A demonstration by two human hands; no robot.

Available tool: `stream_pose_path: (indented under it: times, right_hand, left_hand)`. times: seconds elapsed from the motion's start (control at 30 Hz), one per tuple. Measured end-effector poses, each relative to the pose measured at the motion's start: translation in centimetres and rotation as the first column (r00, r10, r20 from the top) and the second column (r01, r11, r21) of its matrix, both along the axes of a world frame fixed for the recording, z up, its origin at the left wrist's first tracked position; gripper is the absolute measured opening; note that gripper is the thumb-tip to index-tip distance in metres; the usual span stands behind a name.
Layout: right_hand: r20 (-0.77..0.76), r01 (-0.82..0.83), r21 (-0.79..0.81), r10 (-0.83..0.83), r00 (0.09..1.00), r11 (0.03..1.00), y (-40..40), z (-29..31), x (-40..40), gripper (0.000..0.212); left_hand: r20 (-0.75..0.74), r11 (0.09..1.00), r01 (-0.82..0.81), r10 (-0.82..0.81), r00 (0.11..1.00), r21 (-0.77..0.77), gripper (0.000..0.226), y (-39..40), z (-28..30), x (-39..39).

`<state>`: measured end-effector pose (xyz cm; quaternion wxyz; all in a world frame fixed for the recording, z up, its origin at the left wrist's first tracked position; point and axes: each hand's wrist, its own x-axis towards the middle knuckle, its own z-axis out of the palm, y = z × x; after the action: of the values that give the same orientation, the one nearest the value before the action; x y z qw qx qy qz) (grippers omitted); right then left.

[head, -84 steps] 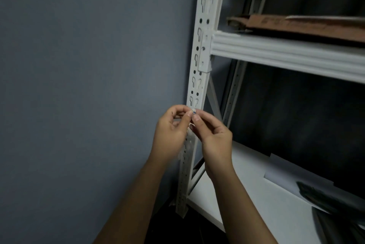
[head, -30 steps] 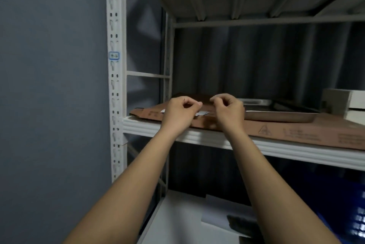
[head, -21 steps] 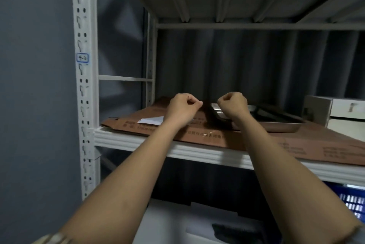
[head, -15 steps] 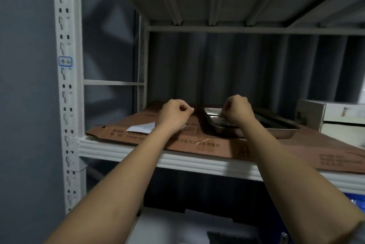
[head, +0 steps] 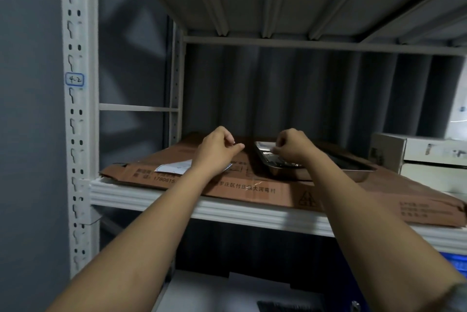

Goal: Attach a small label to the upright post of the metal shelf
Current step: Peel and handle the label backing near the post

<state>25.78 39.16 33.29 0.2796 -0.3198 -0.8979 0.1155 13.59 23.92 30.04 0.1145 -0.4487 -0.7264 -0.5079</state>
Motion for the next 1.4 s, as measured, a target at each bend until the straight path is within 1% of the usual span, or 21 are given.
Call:
stream_pose_path:
  times: [0.07,0.13,0.23,0.27,0.33,0.37,0.43,0.53,0.63,0.7,0.77,0.83,0.9,0.97,1.03,1.1,1.13,1.2,1.27,1.33,1.4]
  right_hand:
    - [0.038,-0.013,0.007,0.013,0.999,1.000,0.0,0.0,0.2,0.013]
    - [0.011,-0.040,0.029,0.040,0.999,0.999,-0.3,-0.1,0.4,0.012]
    - [-0.213,-0.105,-0.001,0.103,0.972,0.994,-1.8,0.0,0.5,0.010]
    - [-0.314,-0.184,-0.050,0.160,0.936,0.982,-2.6,0.0,0.5,0.009]
    - [-0.510,-0.407,-0.133,0.290,0.810,0.904,-4.4,0.0,0.5,0.008]
    - [-0.567,-0.487,-0.126,0.340,0.750,0.864,-5.2,-0.1,0.6,0.008]
    - [-0.592,-0.538,-0.060,0.404,0.697,0.841,-6.1,-0.5,0.4,0.008]
    - [-0.597,-0.491,0.064,0.427,0.679,0.869,-7.0,-1.6,0.1,0.009]
    - [-0.616,-0.379,0.247,0.447,0.649,0.892,-7.7,-2.6,-0.4,0.011]
    - [-0.570,-0.284,0.424,0.497,0.655,0.860,-8.1,-2.9,-0.7,0.012]
    - [-0.533,-0.200,0.530,0.507,0.677,0.824,-8.2,-3.2,-1.2,0.013]
    - [-0.583,-0.182,0.489,0.475,0.659,0.853,-8.6,-3.5,-1.3,0.014]
    - [-0.664,-0.242,0.350,0.422,0.618,0.905,-9.2,-3.5,-1.4,0.015]
    - [-0.718,-0.348,0.202,0.380,0.583,0.915,-9.8,-3.2,-1.5,0.015]
    - [-0.765,-0.471,0.076,0.355,0.538,0.879,-10.3,-2.7,-1.5,0.013]
    - [-0.817,-0.596,-0.048,0.312,0.485,0.801,-10.6,-2.5,-1.3,0.012]
    - [-0.830,-0.637,-0.096,0.292,0.475,0.765,-10.7,-2.5,-1.2,0.011]
    - [-0.834,-0.645,-0.120,0.275,0.477,0.755,-10.5,-2.8,-0.9,0.009]
    - [-0.853,-0.642,-0.091,0.273,0.444,0.761,-10.5,-3.1,-0.7,0.010]
    - [-0.867,-0.641,-0.044,0.290,0.406,0.766,-10.6,-3.4,-0.7,0.013]
    - [-0.843,-0.599,0.040,0.349,0.409,0.800,-10.8,-3.5,-0.6,0.014]
  left_hand:
    - [0.001,1.000,-0.002,0.002,1.000,0.011,0.022,0.1,0.0,0.2]
    - [0.037,0.998,0.037,-0.040,0.999,0.055,0.020,0.2,0.1,0.6]
    - [0.085,0.980,0.115,-0.129,0.988,0.160,0.013,0.2,0.5,1.4]
    - [0.106,0.971,0.144,-0.166,0.981,0.191,0.010,0.1,0.6,1.7]
    - [0.166,0.948,0.208,-0.251,0.954,0.241,0.008,-0.2,1.0,2.3]
    - [0.201,0.937,0.231,-0.287,0.937,0.261,0.010,-0.3,1.1,2.5]
    - [0.251,0.924,0.240,-0.318,0.914,0.296,0.013,-0.7,1.0,2.6]
    - [0.276,0.916,0.252,-0.341,0.898,0.311,0.021,-1.4,1.0,2.5]
    - [0.305,0.908,0.281,-0.375,0.875,0.312,0.023,-2.2,1.0,2.7]
    - [0.348,0.901,0.285,-0.396,0.850,0.328,0.022,-2.6,1.1,2.9]
    - [0.402,0.891,0.289,-0.422,0.813,0.351,0.022,-2.9,1.2,3.0]
    - [0.412,0.880,0.296,-0.443,0.797,0.372,0.021,-3.1,1.4,3.1]
    - [0.388,0.875,0.301,-0.445,0.807,0.380,0.018,-3.5,1.6,3.3]
    - [0.371,0.872,0.292,-0.441,0.817,0.394,0.015,-3.8,1.5,3.3]
    - [0.364,0.870,0.276,-0.432,0.825,0.409,0.015,-4.1,1.4,3.2]
    - [0.357,0.870,0.265,-0.424,0.832,0.416,0.017,-4.5,1.3,3.0]
    - [0.353,0.870,0.268,-0.425,0.834,0.414,0.016,-4.6,1.3,2.9]
    - [0.340,0.872,0.284,-0.428,0.838,0.398,0.014,-4.8,1.3,2.8]
    - [0.340,0.869,0.300,-0.442,0.830,0.394,0.013,-4.9,1.3,2.9]
    - [0.345,0.866,0.308,-0.450,0.824,0.394,0.013,-4.9,1.3,2.9]
    - [0.343,0.872,0.299,-0.437,0.831,0.387,0.014,-4.9,1.1,2.9]
